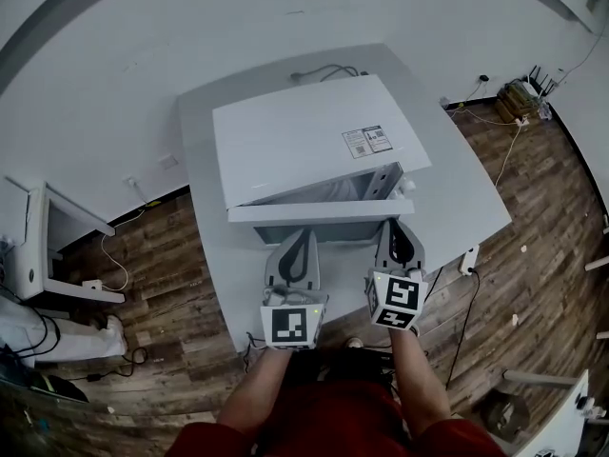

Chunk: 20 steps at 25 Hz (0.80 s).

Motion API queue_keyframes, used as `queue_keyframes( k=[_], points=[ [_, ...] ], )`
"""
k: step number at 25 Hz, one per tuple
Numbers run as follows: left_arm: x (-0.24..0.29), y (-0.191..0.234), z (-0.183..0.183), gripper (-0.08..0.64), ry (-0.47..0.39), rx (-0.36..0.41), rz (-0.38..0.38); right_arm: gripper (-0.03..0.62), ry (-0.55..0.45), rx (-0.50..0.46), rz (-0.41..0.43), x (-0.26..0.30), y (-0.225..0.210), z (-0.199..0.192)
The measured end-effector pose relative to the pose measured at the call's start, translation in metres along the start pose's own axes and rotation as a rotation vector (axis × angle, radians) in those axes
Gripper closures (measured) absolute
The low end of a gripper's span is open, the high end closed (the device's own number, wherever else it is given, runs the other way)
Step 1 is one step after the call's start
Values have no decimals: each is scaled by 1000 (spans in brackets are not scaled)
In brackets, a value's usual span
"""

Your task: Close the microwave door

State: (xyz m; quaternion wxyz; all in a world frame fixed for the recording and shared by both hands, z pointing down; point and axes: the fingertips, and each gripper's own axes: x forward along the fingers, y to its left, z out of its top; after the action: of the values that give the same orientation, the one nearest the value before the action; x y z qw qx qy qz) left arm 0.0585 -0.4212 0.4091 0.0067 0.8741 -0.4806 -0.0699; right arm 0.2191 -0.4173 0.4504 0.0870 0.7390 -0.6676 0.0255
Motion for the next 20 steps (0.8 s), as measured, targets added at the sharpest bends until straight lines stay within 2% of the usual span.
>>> queue_keyframes(
  k=[5, 12, 20],
  points=[
    [9, -2, -2, 534, 9, 26, 49, 565, -16, 37, 36, 20, -12, 2],
    [16, -4, -1, 534, 17, 61, 141, 565, -12, 40, 141, 45, -9, 0],
    [22, 0, 1, 534, 17, 80, 193, 565, -27, 38, 182, 58, -5, 2]
  ],
)
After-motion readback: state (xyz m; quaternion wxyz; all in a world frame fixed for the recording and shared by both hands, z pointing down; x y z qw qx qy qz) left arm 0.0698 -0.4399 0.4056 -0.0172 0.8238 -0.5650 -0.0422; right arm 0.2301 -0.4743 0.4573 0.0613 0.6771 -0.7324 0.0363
